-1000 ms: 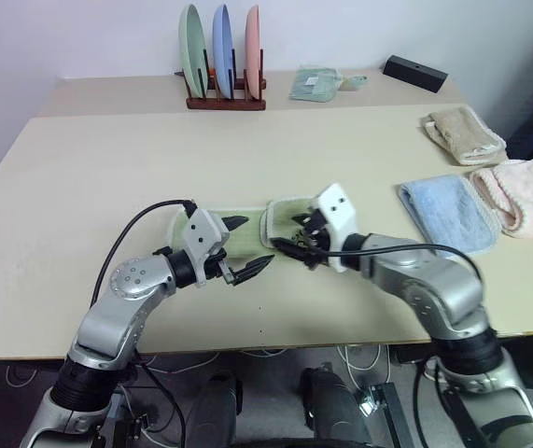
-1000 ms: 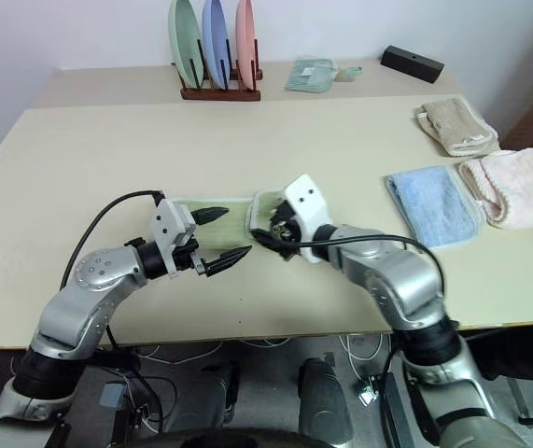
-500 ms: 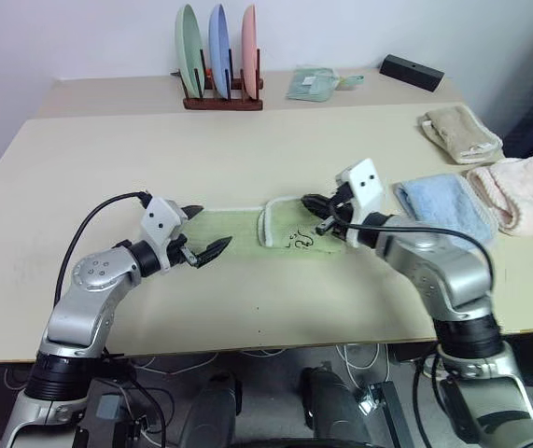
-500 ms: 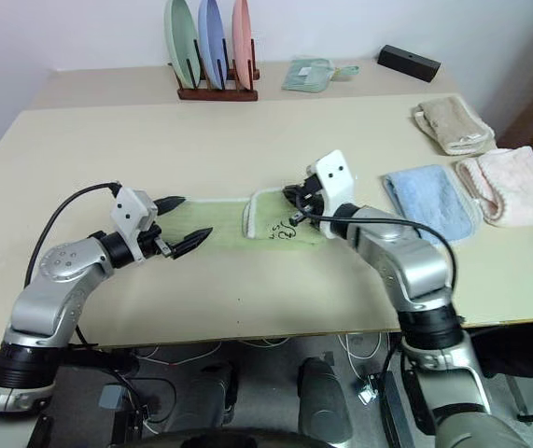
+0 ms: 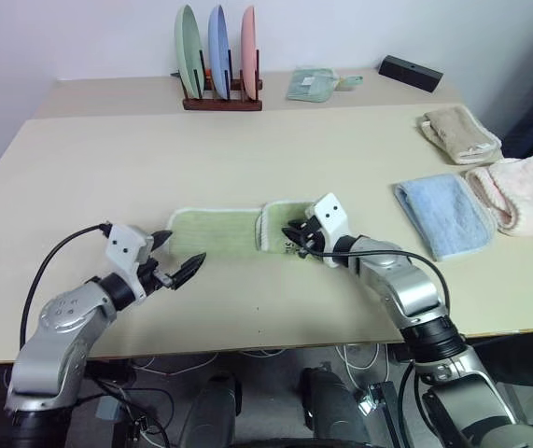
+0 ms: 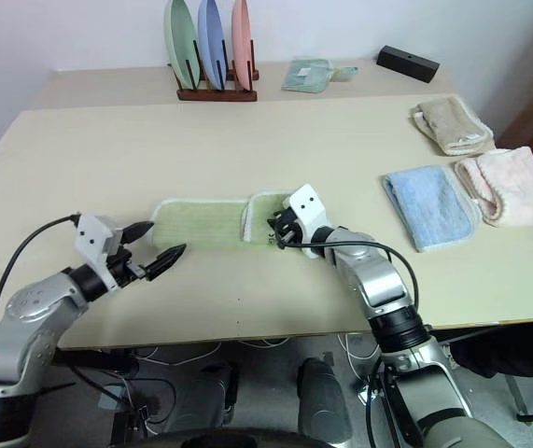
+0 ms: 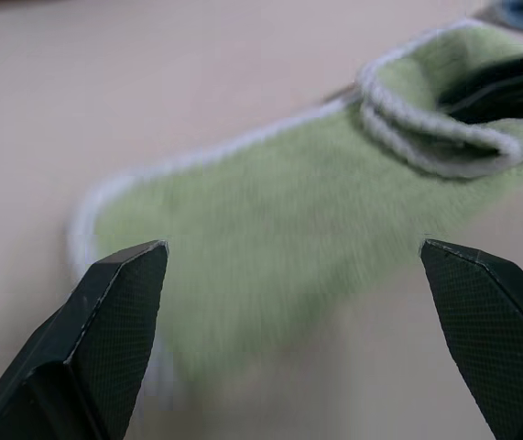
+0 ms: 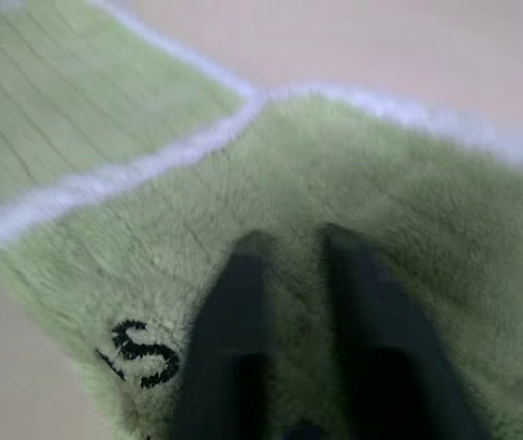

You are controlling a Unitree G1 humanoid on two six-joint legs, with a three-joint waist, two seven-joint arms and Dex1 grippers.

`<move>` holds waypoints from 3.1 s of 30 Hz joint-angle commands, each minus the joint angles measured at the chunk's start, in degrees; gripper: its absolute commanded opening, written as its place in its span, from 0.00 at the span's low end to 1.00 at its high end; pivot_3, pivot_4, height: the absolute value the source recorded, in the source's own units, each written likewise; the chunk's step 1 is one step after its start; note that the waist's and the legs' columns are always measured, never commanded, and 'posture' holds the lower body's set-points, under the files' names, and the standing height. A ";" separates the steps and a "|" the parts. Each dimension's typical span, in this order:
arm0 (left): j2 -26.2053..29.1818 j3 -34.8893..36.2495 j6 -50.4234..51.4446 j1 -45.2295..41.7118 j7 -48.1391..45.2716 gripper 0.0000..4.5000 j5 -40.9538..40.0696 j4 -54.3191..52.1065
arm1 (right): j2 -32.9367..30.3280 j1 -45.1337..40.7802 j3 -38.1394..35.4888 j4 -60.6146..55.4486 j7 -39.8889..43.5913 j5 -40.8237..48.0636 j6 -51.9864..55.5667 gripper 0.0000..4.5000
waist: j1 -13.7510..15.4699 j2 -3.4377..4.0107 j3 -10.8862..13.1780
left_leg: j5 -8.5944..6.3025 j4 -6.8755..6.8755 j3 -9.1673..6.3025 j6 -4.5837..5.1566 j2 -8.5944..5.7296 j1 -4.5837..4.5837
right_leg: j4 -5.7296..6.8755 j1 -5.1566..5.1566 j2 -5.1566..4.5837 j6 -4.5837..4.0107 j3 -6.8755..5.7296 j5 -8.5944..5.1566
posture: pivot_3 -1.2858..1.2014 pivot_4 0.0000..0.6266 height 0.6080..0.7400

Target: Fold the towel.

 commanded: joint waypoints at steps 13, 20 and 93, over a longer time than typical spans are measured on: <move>-17.52 11.38 21.57 -2.55 45.10 1.00 -39.87 -1.27 | -6.82 -5.08 0.66 -12.91 10.43 -3.02 -7.43 1.00 | 0.45 -0.09 -0.05 | 0.00 0.08 -0.12 -0.02 -0.03 0.06 | 0.00 0.14 0.00 -0.03 -0.10 0.00 | 0.52 0.24 1.00; -20.61 7.91 19.95 -11.99 54.46 1.00 -43.95 7.23 | -5.70 -1.91 2.17 -15.34 9.32 -4.62 -7.27 1.00 | 0.94 -0.11 -0.08 | 0.03 0.10 -0.14 -0.06 -0.07 0.06 | -0.03 0.19 -0.01 -0.22 -0.11 -0.09 | 0.52 0.24 1.00; -0.82 -11.37 8.50 -31.09 7.25 0.01 -0.43 17.88 | 14.47 -12.41 3.60 4.07 -3.26 -4.76 4.19 0.00 | -0.07 -0.22 -0.03 | 0.06 -0.09 -0.09 -0.12 -0.06 0.01 | -0.08 0.03 0.01 -0.02 -0.08 0.03 | 0.52 0.24 1.00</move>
